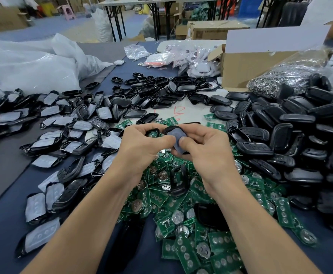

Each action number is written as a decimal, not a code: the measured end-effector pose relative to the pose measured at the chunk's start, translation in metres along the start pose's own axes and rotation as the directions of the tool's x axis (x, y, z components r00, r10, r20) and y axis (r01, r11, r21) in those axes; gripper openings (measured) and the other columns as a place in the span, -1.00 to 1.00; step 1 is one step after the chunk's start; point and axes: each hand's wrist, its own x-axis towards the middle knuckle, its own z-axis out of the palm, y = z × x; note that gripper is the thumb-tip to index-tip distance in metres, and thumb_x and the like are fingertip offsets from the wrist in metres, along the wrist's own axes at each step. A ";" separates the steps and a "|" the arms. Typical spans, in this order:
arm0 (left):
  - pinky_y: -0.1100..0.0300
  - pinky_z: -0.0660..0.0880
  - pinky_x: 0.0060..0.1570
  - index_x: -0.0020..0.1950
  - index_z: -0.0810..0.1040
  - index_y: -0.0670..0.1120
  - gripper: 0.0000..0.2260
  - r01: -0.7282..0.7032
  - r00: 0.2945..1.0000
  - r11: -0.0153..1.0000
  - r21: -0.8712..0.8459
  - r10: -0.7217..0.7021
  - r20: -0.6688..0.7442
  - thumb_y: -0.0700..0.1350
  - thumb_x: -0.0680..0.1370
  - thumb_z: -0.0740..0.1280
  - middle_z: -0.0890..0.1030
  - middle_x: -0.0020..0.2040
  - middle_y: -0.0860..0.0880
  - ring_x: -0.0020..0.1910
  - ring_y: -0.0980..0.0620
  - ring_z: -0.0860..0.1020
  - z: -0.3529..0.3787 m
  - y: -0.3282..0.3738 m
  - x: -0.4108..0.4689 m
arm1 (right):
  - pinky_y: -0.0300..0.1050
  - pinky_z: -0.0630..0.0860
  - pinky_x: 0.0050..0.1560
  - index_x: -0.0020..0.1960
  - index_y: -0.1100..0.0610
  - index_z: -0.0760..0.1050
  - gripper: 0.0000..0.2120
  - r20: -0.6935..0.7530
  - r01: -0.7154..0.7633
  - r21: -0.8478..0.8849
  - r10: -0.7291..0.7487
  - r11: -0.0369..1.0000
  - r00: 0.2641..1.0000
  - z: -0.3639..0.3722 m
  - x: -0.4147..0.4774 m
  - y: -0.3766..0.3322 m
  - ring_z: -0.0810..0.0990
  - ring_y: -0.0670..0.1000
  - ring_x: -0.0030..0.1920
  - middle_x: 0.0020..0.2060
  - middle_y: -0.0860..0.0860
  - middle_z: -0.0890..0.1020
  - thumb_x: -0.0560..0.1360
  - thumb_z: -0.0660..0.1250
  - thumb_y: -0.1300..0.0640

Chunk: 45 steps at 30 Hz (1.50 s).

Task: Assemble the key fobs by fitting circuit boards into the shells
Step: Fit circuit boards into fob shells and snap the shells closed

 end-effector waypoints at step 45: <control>0.15 0.31 -0.26 -0.31 0.62 -0.02 -0.84 -0.041 0.999 0.999 0.020 0.041 -0.018 -0.08 0.40 0.57 0.42 -0.52 0.14 -0.50 0.12 0.32 0.007 0.001 -0.004 | -0.12 0.70 -0.16 -0.05 0.17 0.71 -0.78 0.032 -0.099 0.042 0.097 0.994 0.995 -0.010 -0.002 -0.012 0.73 0.04 -0.26 -0.23 0.09 0.76 0.57 0.36 0.42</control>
